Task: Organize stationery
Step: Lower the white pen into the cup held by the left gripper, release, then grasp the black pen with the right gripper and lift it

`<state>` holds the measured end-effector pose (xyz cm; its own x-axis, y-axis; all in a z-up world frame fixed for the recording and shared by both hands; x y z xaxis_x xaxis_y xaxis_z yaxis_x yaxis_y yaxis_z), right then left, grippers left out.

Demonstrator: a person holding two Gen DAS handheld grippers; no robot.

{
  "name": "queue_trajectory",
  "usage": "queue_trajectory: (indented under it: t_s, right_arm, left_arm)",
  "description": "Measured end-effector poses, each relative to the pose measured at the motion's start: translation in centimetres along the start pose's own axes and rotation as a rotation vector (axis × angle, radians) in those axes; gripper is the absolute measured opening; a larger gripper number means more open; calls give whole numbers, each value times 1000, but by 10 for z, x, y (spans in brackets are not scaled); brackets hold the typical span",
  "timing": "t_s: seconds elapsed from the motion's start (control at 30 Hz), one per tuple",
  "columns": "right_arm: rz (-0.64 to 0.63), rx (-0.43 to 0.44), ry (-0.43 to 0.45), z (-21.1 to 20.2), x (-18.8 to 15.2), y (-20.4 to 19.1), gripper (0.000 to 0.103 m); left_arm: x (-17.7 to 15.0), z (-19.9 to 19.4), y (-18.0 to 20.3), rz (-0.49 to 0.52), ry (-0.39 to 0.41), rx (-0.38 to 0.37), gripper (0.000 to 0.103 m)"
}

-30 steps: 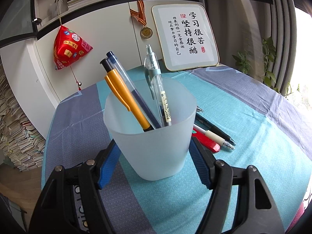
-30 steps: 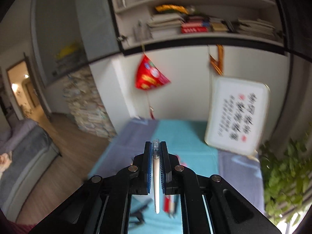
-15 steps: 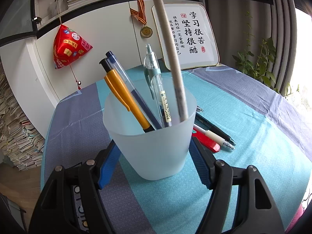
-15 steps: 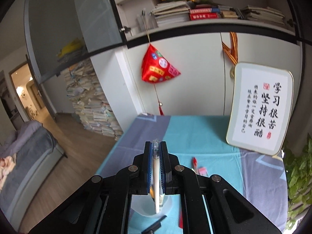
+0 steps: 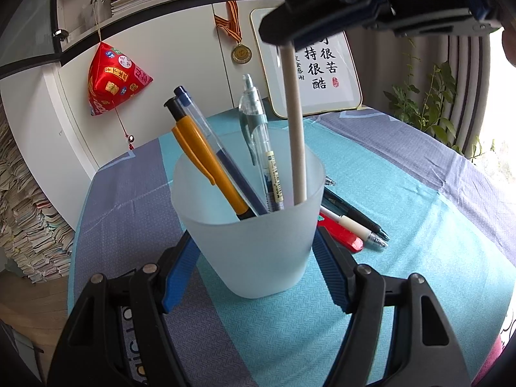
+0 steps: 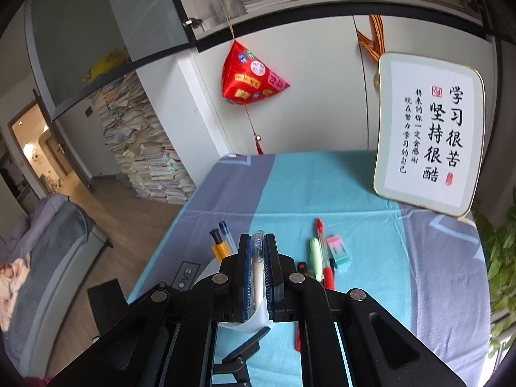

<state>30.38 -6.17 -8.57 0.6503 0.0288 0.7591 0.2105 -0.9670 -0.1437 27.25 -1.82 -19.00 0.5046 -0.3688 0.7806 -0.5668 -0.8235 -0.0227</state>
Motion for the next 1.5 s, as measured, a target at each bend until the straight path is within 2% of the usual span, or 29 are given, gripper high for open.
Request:
queue_trajectory:
  t_s: [0.43,0.53,0.67,0.77,0.87,1.23,1.33,1.5]
  right_arm:
    - [37,-2,-41,-4,-17,11,8]
    - [24,-47,-46,-4,-29,23,8]
    - [-11,-172,-144,20,-65,45,8]
    - [-20,-228,-222,42,-88,57,9]
    - [6,-210,-267,58,-99,61,9]
    - [-13,-201,-282,82,-101,56,9]
    - [-20,-203,-290,81,-102,57,9]
    - [-24,-255,-294,64,-106,70,9]
  left_arm:
    - [0,0,0,-1,0,-1,70]
    - [0,0,0,2,1,0,70]
    - [0,-1,-1,5,1,1,70]
    - [0,-1,-1,6,2,1,70]
    - [0,-1,-1,5,2,1,70]
    - [0,-1,-1,4,1,1,70]
    - [-1,-1,-1,3,0,0,70]
    - [-1,-1,0,2,1,-1,70]
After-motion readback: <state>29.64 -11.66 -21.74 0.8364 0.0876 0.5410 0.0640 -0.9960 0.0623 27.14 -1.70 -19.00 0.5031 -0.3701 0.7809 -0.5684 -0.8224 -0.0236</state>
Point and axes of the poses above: each gripper's, at about its wrist camera, not at the fingertips, and z roughly the way its jaws point, y to its right, x to its top, the point moved 8 cm from there along z, roughly the way its jaws point, and after that the axes turned 12 degrees about -x, right-handed, at the moved point
